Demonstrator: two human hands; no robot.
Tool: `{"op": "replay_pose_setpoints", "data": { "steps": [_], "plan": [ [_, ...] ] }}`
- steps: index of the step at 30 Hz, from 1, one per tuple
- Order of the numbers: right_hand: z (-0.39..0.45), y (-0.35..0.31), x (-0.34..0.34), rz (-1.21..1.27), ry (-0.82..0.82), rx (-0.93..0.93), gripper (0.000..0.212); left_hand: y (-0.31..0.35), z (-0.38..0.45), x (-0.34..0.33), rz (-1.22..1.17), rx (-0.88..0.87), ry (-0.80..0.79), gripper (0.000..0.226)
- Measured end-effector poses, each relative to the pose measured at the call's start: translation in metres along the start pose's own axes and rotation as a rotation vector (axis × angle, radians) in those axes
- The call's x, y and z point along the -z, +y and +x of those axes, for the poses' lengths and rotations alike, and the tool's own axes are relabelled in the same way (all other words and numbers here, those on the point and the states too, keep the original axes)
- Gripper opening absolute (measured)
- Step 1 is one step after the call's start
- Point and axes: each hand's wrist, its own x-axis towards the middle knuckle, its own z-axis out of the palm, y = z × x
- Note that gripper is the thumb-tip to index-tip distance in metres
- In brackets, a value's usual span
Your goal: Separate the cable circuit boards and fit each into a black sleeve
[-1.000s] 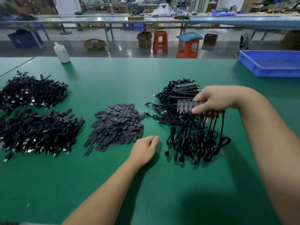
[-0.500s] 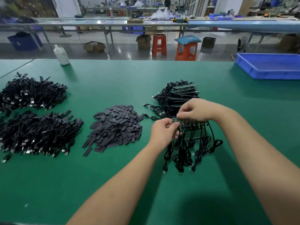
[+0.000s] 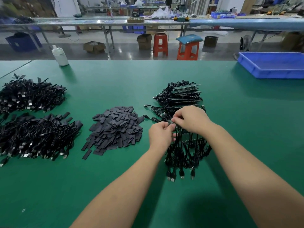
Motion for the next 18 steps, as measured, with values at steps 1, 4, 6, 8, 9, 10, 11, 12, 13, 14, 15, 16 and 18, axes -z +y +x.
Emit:
{"op": "replay_pose_setpoints", "data": {
  "steps": [1,4,6,8,9,10,11,12,13,14,15,16,18],
  "plan": [
    [0.000,0.000,-0.001,-0.001,0.008,-0.001,0.020,0.001,0.000,-0.001,0.014,-0.008,0.016,0.031],
    [0.001,0.001,-0.005,-0.005,0.023,-0.011,0.020,0.002,-0.001,-0.004,0.044,-0.020,0.061,0.029],
    [0.001,0.001,-0.008,-0.029,0.051,-0.027,0.021,0.002,-0.002,-0.007,0.090,-0.045,0.104,0.031],
    [0.002,-0.001,-0.014,-0.056,0.093,-0.042,0.021,0.002,-0.003,-0.007,0.131,-0.069,0.139,0.031],
    [0.003,-0.001,-0.017,-0.061,0.111,-0.051,0.021,0.001,-0.002,-0.005,0.115,-0.068,0.148,0.028],
    [0.003,-0.001,-0.019,-0.058,0.125,-0.063,0.021,-0.001,-0.001,-0.002,0.086,-0.062,0.155,0.026],
    [0.004,0.001,-0.019,-0.055,0.131,-0.069,0.021,-0.002,0.001,0.003,0.064,-0.058,0.160,0.025],
    [0.005,0.005,-0.019,-0.071,0.132,-0.063,0.022,-0.004,0.004,0.010,0.059,-0.059,0.163,0.025],
    [0.006,0.010,-0.019,-0.108,0.130,-0.050,0.023,-0.005,0.006,0.018,0.071,-0.069,0.158,0.027],
    [0.007,0.017,-0.019,-0.151,0.124,-0.045,0.023,-0.005,0.009,0.027,0.099,-0.089,0.145,0.030],
    [0.008,0.025,-0.019,-0.174,0.106,-0.059,0.024,-0.005,0.010,0.038,0.145,-0.113,0.129,0.034],
    [0.009,0.033,-0.020,-0.167,0.069,-0.090,0.025,-0.003,0.011,0.048,0.193,-0.134,0.117,0.036],
    [0.010,0.047,-0.024,-0.115,-0.037,-0.167,0.029,-0.001,0.014,0.068,0.230,-0.162,0.093,0.038]
  ]
}}
